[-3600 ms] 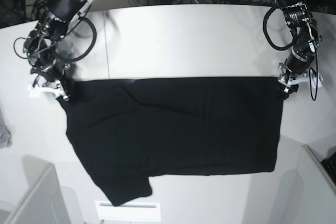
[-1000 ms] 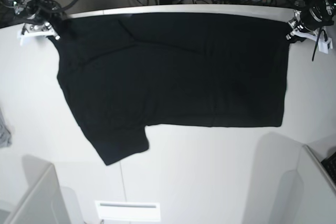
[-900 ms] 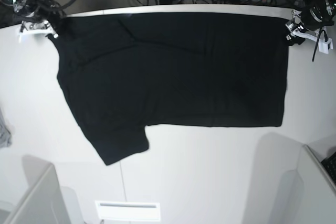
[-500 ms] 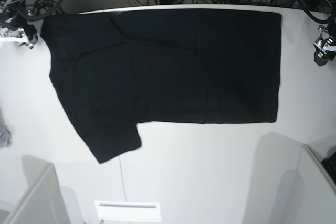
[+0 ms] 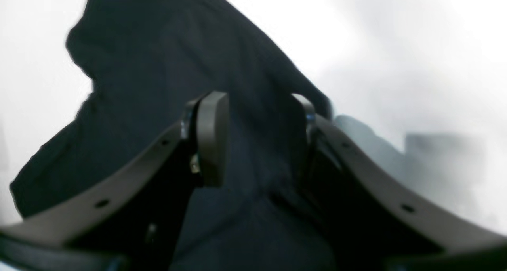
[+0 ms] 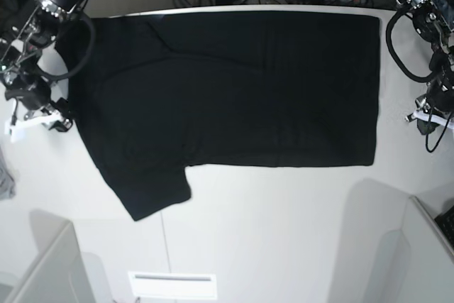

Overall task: Fold the T-shirt properly
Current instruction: 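Move both grippers down to the hem corners of the shirt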

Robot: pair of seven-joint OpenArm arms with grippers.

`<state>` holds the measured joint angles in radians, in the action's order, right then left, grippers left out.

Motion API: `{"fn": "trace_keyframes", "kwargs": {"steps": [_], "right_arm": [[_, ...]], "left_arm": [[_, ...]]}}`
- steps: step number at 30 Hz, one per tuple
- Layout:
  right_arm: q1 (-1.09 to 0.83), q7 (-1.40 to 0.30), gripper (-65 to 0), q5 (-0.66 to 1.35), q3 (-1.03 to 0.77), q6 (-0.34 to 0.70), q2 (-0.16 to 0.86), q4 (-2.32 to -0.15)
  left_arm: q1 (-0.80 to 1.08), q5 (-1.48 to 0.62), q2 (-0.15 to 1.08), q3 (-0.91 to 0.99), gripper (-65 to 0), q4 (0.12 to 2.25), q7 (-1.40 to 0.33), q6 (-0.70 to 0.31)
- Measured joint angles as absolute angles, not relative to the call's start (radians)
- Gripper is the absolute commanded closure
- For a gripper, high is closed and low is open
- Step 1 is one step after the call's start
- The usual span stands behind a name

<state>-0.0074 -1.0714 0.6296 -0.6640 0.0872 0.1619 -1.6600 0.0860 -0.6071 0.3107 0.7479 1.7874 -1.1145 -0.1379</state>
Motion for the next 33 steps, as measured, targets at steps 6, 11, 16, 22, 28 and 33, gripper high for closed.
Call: {"fn": "trace_keyframes", "kwargs": {"steps": [6, 11, 16, 22, 28, 33], "right_arm": [[0.181, -0.898, -23.7, 0.625, -0.442, 0.089, 0.281, -1.32], [0.313, -0.749, -23.7, 0.633, -0.276, 0.196, 0.328, -1.058], [0.477, -0.605, -30.9, 0.632, -0.158, 0.278, 0.344, -0.755], [0.611, -0.443, -42.9, 0.624, -0.001, 0.266, 0.363, -0.518], [0.68, -0.354, -42.8, 0.625, 0.146, 0.27, 0.351, -0.403], [0.672, -0.324, -33.3, 0.627, 0.202, 0.271, 0.322, -0.404]], "left_arm": [[-0.074, -0.531, 0.318, 0.608, 0.0, 1.675, -1.113, -0.133], [-0.145, -0.44, 0.315, 0.542, -2.6, 1.587, -1.116, -0.131], [-0.207, -0.415, 0.322, 0.487, -17.8, 1.539, -1.097, -0.131], [-0.156, -0.414, 0.36, 0.49, -40.0, 1.49, -1.093, -0.131], [-0.161, -0.418, 0.361, 0.493, -48.2, 1.48, -1.085, -0.132], [-0.136, -0.4, 0.369, 0.494, -48.2, 1.465, -1.09, -0.129]]}}
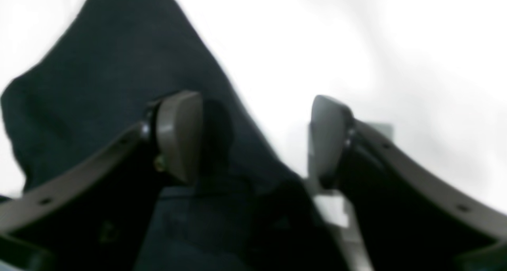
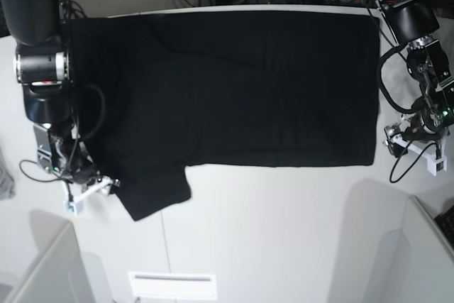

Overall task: Fold the T-shirt properly
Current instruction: 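Move both grippers down to the hem corners of the shirt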

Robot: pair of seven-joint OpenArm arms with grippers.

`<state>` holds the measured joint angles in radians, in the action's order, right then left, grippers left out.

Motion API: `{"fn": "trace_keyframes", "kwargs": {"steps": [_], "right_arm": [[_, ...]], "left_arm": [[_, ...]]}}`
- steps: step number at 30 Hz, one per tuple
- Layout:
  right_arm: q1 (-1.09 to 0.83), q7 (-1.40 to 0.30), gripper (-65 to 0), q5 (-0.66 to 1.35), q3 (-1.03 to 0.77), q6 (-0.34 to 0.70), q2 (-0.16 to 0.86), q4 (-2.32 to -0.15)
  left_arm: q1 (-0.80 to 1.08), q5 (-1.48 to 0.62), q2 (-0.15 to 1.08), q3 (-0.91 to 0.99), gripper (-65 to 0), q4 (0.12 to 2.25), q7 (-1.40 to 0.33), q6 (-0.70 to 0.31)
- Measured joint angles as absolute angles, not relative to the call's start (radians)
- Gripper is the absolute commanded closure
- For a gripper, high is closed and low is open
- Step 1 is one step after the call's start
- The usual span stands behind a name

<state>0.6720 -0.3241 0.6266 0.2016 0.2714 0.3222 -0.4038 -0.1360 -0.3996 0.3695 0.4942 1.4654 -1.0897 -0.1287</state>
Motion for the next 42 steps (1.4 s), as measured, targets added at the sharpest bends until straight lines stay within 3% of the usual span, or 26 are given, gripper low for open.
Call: {"fn": "trace_keyframes", "kwargs": {"steps": [11, 18, 25, 38, 40, 42], "right_arm": [[0.667, -0.313, 0.0, 0.633, 0.255, 0.271, 0.309, -0.405], [0.667, -0.317, 0.0, 0.639, 0.249, 0.271, 0.308, -0.405], [0.667, -0.317, 0.0, 0.637, 0.249, 0.271, 0.305, -0.405], [0.667, -0.319, 0.0, 0.639, 0.249, 0.271, 0.308, -0.405], [0.667, -0.32, 0.0, 0.639, 0.249, 0.271, 0.308, -0.404], [0.667, -0.32, 0.0, 0.639, 0.249, 0.271, 0.308, -0.404]], "left_arm": [[-0.179, -0.398, 0.364, 0.483, -49.2, 1.299, -0.971, -0.132], [-0.299, -0.41, 0.367, 0.48, -49.2, 1.077, -0.844, -0.131], [-0.429, -0.419, 0.363, 0.288, -49.2, 0.885, -0.757, -0.132], [-0.459, -0.422, 0.295, 0.266, -47.6, 0.851, -0.744, -0.144], [-0.445, -0.427, 0.299, 0.267, -44.1, 0.859, -0.734, -0.149], [-0.439, -0.425, 0.302, 0.268, -34.4, 0.858, -0.727, -0.146]]}}
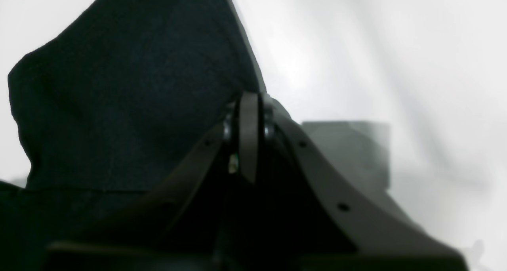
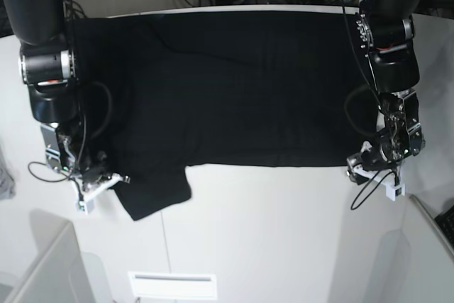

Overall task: Fold the T-shirt properly
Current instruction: 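Move both grippers down to the hem corners of the shirt, then grasp the hem with both grippers and fold it over toward the collar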

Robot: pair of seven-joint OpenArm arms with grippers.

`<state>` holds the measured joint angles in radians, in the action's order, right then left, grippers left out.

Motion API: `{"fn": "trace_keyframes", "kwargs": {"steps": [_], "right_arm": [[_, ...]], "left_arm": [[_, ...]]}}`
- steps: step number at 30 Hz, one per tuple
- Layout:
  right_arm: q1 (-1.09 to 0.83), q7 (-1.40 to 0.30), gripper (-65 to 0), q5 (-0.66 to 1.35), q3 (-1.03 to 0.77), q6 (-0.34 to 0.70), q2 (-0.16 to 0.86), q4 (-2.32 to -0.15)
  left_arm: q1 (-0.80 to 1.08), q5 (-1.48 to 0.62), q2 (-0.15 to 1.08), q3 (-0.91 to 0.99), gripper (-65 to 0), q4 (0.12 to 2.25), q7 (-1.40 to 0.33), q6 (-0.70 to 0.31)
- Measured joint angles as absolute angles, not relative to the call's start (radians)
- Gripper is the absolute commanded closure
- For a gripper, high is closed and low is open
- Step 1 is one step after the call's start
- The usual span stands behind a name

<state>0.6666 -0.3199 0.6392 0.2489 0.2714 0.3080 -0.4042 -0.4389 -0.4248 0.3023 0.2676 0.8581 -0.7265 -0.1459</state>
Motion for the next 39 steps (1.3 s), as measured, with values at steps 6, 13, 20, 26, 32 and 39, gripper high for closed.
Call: {"fn": "trace_keyframes", "kwargs": {"steps": [6, 13, 20, 26, 32, 39], "right_arm": [[0.667, -0.32, 0.0, 0.639, 0.249, 0.271, 0.308, -0.405], [0.668, -0.321, 0.0, 0.639, 0.249, 0.271, 0.308, -0.405], [0.619, -0.406, 0.0, 0.624, 0.251, 0.268, 0.339, -0.579], [0.583, -0.444, 0.0, 0.627, 0.25, 0.263, 0.344, -0.71], [0.562, -0.446, 0.0, 0.626, 0.25, 0.266, 0.368, -0.767], [0.452, -0.457, 0.0, 0.624, 0.126, 0.211, 0.378, -0.918]], "left_arm": [[-0.419, -0.426, 0.306, 0.27, 0.0, 0.857, -0.719, -0.141], [-0.427, -0.423, 0.305, 0.27, 0.0, 0.857, -0.731, -0.142], [-0.432, -0.413, 0.297, 0.267, 0.0, 0.952, -0.847, -0.134], [-0.437, -0.414, 0.3, 0.267, 0.0, 1.005, -0.85, -0.135], [-0.428, -0.41, 0.302, 0.267, 0.0, 1.005, -0.852, -0.157], [-0.368, -0.405, 0.297, 0.274, 0.0, 1.081, -0.929, -0.263]]}}
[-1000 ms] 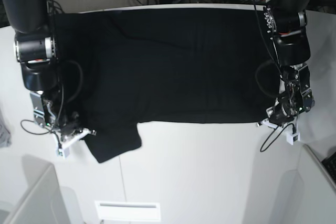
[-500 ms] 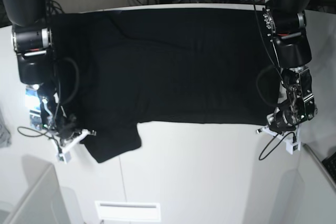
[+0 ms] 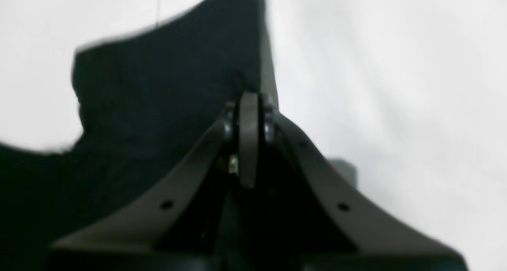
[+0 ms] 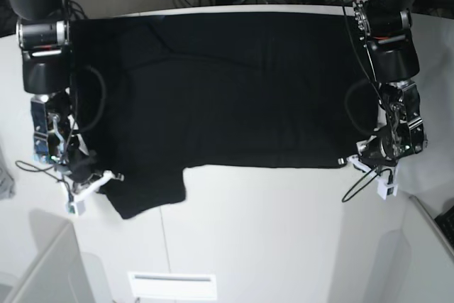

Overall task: Fold the T-shirt properly
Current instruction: 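Grasp the hem with both grippers and fold it over toward the collar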

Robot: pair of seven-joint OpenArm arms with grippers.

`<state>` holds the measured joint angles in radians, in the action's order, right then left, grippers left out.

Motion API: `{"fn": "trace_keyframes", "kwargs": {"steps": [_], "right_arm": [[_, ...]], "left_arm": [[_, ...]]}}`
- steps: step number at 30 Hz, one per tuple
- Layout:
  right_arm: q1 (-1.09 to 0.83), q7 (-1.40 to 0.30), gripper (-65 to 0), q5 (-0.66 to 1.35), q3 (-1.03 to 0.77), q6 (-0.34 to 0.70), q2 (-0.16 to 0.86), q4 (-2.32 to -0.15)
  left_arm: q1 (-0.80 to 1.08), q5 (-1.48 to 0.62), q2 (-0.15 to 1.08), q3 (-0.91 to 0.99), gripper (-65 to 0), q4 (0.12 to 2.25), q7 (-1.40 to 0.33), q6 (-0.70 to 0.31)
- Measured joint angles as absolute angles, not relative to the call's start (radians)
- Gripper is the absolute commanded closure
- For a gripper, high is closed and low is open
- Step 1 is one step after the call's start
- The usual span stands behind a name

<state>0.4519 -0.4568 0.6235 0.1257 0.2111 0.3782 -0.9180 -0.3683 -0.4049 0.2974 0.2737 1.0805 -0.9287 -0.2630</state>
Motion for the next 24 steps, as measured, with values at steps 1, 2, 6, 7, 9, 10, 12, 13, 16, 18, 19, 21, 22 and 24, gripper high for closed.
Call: {"fn": "trace_keyframes", "kwargs": {"steps": [1, 2, 6, 7, 9, 10, 12, 13, 16, 18, 19, 21, 22, 24], "right_arm": [[0.444, -0.458, 0.0, 0.625, 0.112, 0.202, 0.383, -0.937], [0.439, -0.465, 0.0, 0.623, 0.104, 0.198, 0.386, -0.955], [0.422, -0.518, 0.0, 0.622, 0.096, 0.199, 0.387, -1.006], [0.414, -0.519, 0.0, 0.626, 0.096, 0.199, 0.385, -1.017], [0.396, -0.523, 0.0, 0.624, 0.097, 0.194, 0.383, -1.046], [0.384, -0.525, 0.0, 0.623, 0.097, 0.194, 0.383, -1.063], [0.365, -0.525, 0.0, 0.624, 0.097, 0.192, 0.385, -1.097], [0.358, -0.536, 0.0, 0.624, 0.085, 0.192, 0.383, -1.112], [0.331, -0.592, 0.0, 0.628, 0.002, 0.195, 0.368, -1.163], [0.297, -0.619, 0.0, 0.626, -0.047, 0.193, 0.373, -1.208], [0.283, -0.627, 0.0, 0.622, -0.06, 0.191, 0.374, -1.226], [0.259, -0.652, 0.0, 0.62, -0.081, 0.191, 0.366, -1.256], [0.25, -0.673, 0.0, 0.621, -0.094, 0.192, 0.358, -1.27], [0.238, -0.69, 0.0, 0.624, -0.115, 0.192, 0.348, -1.293]], "left_arm": [[-0.357, -0.406, 0.3, 0.274, 0.0, 1.118, -0.929, -0.263], [-0.348, -0.408, 0.302, 0.275, 0.0, 1.157, -0.93, -0.263], [-0.335, -0.419, 0.299, 0.279, 0.0, 1.276, -0.972, -0.267], [-0.332, -0.419, 0.295, 0.298, 0.0, 1.291, -1.009, -0.268], [-0.32, -0.415, 0.287, 0.359, 0.0, 1.327, -1.048, -0.266], [-0.314, -0.412, 0.288, 0.388, 0.0, 1.346, -1.073, -0.266], [-0.302, -0.41, 0.294, 0.422, 0.0, 1.377, -1.079, -0.266], [-0.298, -0.41, 0.295, 0.423, 0.0, 1.391, -1.087, -0.266], [-0.266, -0.416, 0.292, 0.426, 0.0, 1.425, -1.086, -0.266], [-0.23, -0.415, 0.289, 0.428, 0.0, 1.448, -1.09, -0.267], [-0.213, -0.416, 0.289, 0.429, 0.0, 1.458, -1.09, -0.266], [-0.184, -0.413, 0.289, 0.429, 0.0, 1.485, -1.096, -0.266], [-0.179, -0.412, 0.289, 0.43, 0.0, 1.497, -1.097, -0.266], [-0.176, -0.415, 0.29, 0.431, 0.0, 1.515, -1.095, -0.266]]}}
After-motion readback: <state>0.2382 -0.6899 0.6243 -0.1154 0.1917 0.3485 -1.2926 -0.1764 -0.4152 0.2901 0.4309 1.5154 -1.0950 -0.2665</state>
